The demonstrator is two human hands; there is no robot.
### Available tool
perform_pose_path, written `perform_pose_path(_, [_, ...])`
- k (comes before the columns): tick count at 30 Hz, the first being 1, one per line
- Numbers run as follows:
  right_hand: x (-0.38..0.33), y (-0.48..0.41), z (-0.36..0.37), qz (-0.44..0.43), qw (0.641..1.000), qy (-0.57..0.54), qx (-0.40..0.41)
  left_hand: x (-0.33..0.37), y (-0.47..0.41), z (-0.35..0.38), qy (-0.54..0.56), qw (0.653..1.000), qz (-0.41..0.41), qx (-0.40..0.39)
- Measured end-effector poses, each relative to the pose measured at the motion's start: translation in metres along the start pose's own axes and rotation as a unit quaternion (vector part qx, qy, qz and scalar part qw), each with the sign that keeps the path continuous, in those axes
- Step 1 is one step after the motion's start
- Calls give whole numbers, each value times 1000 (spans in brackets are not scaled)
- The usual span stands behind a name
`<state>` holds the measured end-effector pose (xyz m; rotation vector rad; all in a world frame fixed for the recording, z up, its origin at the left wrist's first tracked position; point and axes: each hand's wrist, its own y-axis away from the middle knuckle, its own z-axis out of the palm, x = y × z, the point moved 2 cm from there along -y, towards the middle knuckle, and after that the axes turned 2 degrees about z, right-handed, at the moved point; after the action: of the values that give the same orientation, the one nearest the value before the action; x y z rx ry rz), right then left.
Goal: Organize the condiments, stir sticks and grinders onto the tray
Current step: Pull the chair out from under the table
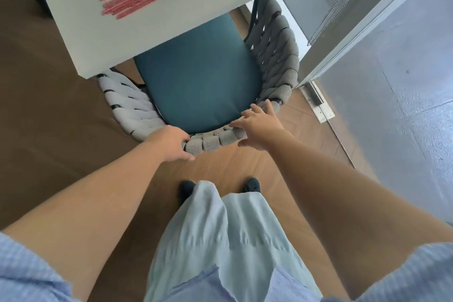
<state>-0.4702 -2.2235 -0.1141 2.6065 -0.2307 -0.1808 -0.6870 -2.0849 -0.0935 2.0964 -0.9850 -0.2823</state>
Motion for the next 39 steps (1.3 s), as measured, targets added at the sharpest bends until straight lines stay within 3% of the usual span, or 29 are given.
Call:
perform_pose_path(5, [8, 4, 9, -51, 997, -30, 45, 5, 12, 19, -23, 996, 24, 78])
perform_pose_path(9, [14, 0, 6, -77, 996, -28, 45, 16, 9, 16, -130, 986, 37, 99])
perform_pose_path(20, [50, -30, -21, -76, 996, 6, 49, 18, -21, -2, -97, 988, 19, 119])
perform_pose_path(39, [27, -123, -66, -88, 993, -47, 63, -54, -61, -68, -97, 991, -2, 96])
